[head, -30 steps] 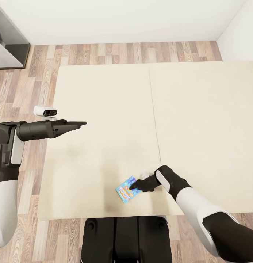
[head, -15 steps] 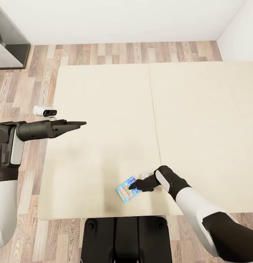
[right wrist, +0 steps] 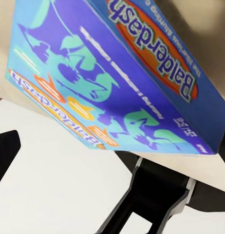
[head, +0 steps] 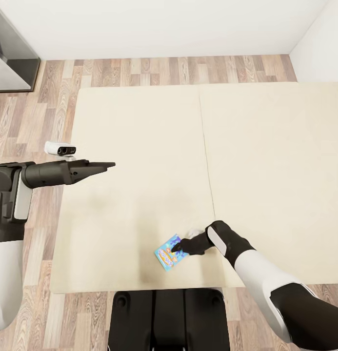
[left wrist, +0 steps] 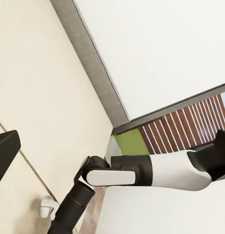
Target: Put all the toys in the child's room - the three board games (two on the bed and one on the table), the two jigsaw puzzles on the table, and the tennis ball on the table - inside the toy box on the table in the child's room.
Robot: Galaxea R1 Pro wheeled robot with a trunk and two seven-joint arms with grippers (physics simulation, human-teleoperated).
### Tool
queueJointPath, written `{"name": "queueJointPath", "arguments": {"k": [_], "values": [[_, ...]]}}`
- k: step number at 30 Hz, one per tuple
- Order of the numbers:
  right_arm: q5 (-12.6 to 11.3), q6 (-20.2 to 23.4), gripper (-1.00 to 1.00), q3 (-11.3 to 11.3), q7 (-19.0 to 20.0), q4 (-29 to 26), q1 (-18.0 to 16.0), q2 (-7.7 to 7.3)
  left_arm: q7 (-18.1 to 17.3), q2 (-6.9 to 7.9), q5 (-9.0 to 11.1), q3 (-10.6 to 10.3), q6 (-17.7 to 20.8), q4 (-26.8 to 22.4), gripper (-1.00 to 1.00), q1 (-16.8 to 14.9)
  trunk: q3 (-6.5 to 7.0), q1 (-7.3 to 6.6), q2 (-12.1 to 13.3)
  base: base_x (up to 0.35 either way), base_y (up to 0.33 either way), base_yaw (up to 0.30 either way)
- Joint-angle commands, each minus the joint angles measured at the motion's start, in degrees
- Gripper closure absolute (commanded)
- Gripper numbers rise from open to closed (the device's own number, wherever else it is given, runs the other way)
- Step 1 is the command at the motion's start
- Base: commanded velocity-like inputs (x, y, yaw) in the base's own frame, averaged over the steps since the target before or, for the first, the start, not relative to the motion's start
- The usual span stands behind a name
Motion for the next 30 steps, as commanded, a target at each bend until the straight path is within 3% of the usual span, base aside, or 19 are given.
{"name": "queueJointPath", "arguments": {"k": [1, 15, 24, 30], "values": [[0.42, 0.06, -1.0, 0.17, 0.53, -0.08, -0.03, -0.01, -0.19, 0.02, 0.02, 0.01, 0.61, -0.01, -1.0, -0.02, -0.06, 0.04, -0.09, 0.0, 0.0, 0.0], [0.28, -0.09, -1.0, 0.04, 1.0, -1.3, -0.03, 0.04, -0.23, 0.02, 0.03, 0.08, 0.61, -0.01, -1.0, -0.02, -0.06, 0.04, -0.09, 0.0, 0.0, 0.0], [0.3, -0.12, -1.0, 0.11, 3.9, -3.76, -0.03, 0.04, -0.23, 0.02, 0.03, 0.05, 0.61, -0.01, -1.0, -0.02, -0.06, 0.04, -0.09, 0.0, 0.0, 0.0], [0.25, -2.9, -1.0, 0.12, 4.7, -3.99, -0.03, 0.05, -0.23, 0.02, 0.03, 0.07, 0.61, -0.01, -1.0, -0.02, -0.06, 0.04, -0.09, 0.0, 0.0, 0.0]]}}
